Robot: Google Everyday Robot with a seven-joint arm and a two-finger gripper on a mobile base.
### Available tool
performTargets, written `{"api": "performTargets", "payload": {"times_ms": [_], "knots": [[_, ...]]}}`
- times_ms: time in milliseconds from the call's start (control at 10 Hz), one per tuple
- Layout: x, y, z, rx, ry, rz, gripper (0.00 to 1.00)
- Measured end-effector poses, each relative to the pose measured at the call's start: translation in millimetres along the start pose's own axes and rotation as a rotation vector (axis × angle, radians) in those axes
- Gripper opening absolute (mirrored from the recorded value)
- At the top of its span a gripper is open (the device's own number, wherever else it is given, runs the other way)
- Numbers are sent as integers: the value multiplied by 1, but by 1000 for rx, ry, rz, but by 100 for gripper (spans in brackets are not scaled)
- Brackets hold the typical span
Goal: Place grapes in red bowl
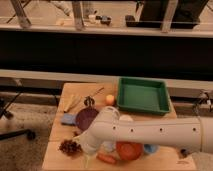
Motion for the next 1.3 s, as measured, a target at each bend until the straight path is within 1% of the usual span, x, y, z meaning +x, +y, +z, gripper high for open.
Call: {"api": "performTargets", "payload": {"times_ms": [500, 1000, 1300], "knots": [[-8, -20, 20, 4, 11, -48, 80], [-1, -39, 39, 1, 18, -73, 80], [2, -46, 56, -15, 14, -91, 80]]}}
